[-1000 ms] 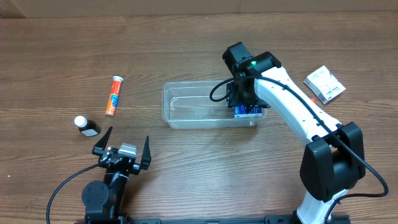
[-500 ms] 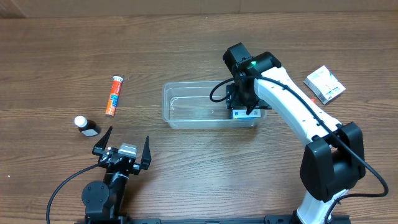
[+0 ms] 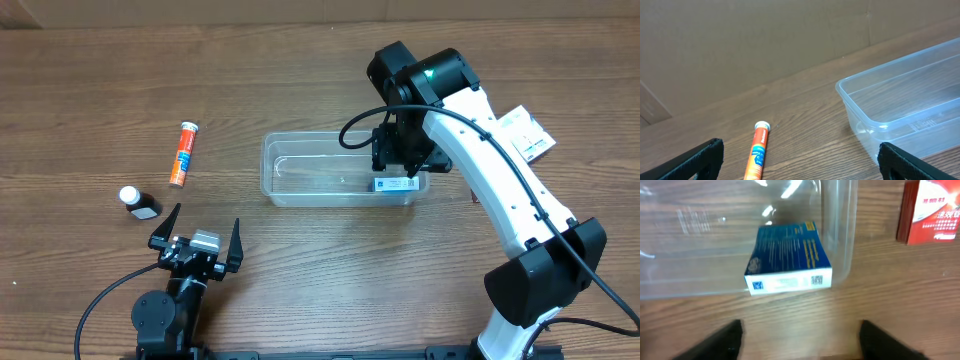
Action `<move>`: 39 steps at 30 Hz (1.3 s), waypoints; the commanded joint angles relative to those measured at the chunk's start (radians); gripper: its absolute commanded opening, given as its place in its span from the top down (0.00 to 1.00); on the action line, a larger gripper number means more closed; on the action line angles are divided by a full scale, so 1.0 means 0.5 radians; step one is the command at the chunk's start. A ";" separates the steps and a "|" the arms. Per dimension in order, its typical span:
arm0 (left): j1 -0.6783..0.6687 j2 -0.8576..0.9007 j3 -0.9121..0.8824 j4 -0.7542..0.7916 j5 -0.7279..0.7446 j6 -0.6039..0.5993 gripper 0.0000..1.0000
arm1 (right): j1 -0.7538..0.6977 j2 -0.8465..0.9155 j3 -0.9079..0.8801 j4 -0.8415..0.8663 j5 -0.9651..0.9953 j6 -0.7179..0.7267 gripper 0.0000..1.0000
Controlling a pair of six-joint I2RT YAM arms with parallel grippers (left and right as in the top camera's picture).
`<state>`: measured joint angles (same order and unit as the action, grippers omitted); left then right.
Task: Pack container
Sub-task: 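Lower the blue box into the container's right end and release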
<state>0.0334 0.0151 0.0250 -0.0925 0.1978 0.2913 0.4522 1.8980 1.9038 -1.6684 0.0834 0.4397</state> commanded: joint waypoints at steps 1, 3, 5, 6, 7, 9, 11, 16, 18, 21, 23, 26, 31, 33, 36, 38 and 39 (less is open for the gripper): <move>0.011 -0.019 -0.009 0.002 0.011 -0.014 0.00 | 0.037 -0.052 0.031 -0.011 -0.037 0.006 0.59; 0.011 -0.019 -0.009 0.002 0.011 -0.014 0.00 | 0.072 -0.052 -0.048 0.025 -0.037 0.013 0.75; 0.011 -0.019 -0.009 0.002 0.011 -0.014 0.00 | 0.077 -0.052 -0.163 0.075 -0.050 0.022 0.76; 0.011 -0.019 -0.009 0.002 0.011 -0.014 0.00 | 0.077 -0.052 -0.202 0.100 -0.069 0.022 0.77; 0.011 -0.019 -0.009 0.002 0.011 -0.014 0.00 | 0.077 -0.052 -0.237 0.130 -0.082 0.023 0.77; 0.011 -0.019 -0.009 0.002 0.011 -0.014 0.00 | 0.077 -0.052 -0.268 0.155 -0.082 0.027 0.77; 0.011 -0.020 -0.009 0.002 0.011 -0.014 0.00 | 0.077 -0.052 -0.275 0.172 -0.083 0.028 0.77; 0.011 -0.019 -0.009 0.002 0.011 -0.014 0.00 | 0.077 -0.052 -0.288 0.217 -0.106 0.027 0.77; 0.011 -0.019 -0.009 0.002 0.011 -0.014 0.00 | 0.077 -0.052 -0.385 0.262 -0.138 0.028 0.77; 0.011 -0.019 -0.009 0.002 0.011 -0.014 0.00 | 0.077 -0.052 -0.436 0.293 -0.172 0.027 0.77; 0.011 -0.019 -0.009 0.002 0.011 -0.014 0.00 | 0.077 -0.052 -0.444 0.322 -0.172 0.027 0.77; 0.011 -0.019 -0.009 0.002 0.011 -0.014 0.00 | 0.077 -0.052 -0.472 0.375 -0.177 0.027 0.77; 0.011 -0.019 -0.009 0.002 0.011 -0.014 0.00 | 0.077 -0.052 -0.552 0.438 -0.217 0.027 0.77; 0.011 -0.019 -0.009 0.002 0.011 -0.014 0.00 | 0.077 -0.052 -0.552 0.457 -0.217 0.027 0.77; 0.011 -0.019 -0.009 0.002 0.011 -0.014 0.00 | 0.077 -0.052 -0.552 0.531 -0.216 0.027 0.76; 0.011 -0.019 -0.009 0.002 0.011 -0.014 0.00 | 0.077 -0.052 -0.552 0.589 -0.215 0.027 0.76; 0.011 -0.019 -0.009 0.002 0.011 -0.014 0.00 | 0.077 -0.052 -0.552 0.626 -0.200 0.026 0.76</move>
<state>0.0334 0.0151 0.0250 -0.0925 0.1982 0.2913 0.4908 1.8969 1.6291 -1.3827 -0.0219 0.4446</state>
